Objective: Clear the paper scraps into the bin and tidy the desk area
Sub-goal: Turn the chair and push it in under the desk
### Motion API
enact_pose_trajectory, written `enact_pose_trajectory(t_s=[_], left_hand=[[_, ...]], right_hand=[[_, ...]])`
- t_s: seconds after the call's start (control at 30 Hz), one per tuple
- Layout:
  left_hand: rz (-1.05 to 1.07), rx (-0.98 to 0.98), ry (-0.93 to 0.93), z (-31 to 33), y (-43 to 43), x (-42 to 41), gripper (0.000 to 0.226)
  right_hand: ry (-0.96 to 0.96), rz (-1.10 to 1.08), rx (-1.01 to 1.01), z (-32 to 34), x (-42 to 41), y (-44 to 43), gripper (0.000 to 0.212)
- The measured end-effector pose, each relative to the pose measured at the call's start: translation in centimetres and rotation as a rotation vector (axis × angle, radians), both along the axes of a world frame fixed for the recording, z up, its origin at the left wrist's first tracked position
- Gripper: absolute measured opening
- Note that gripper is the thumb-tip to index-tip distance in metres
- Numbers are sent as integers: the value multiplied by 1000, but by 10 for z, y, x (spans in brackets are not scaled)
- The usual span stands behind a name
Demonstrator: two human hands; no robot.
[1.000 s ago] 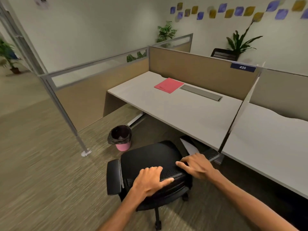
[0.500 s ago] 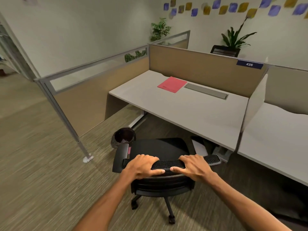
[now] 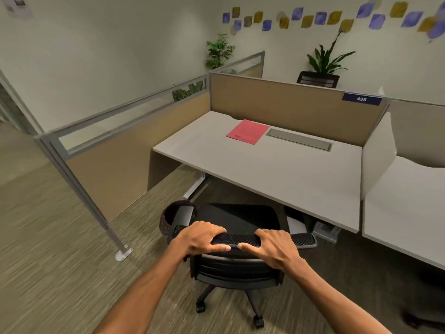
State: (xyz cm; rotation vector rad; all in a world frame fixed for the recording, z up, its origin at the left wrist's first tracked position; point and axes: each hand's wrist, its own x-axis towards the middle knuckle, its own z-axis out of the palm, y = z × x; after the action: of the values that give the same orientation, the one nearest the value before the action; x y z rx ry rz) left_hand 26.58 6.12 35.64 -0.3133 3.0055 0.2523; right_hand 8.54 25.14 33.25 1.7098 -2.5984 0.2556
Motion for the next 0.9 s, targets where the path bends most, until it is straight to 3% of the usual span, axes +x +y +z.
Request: enact_pose_trajectory(t_s=[0.3,0.9], left_hand=[[-62,14,-66,2,-96,-10,97],[-293,-6,-14,6,-249,-45,87]], right_hand=[[-24,-119,-15,-2,17,-77,81],[-4,-311,0,11,28,-203,82]])
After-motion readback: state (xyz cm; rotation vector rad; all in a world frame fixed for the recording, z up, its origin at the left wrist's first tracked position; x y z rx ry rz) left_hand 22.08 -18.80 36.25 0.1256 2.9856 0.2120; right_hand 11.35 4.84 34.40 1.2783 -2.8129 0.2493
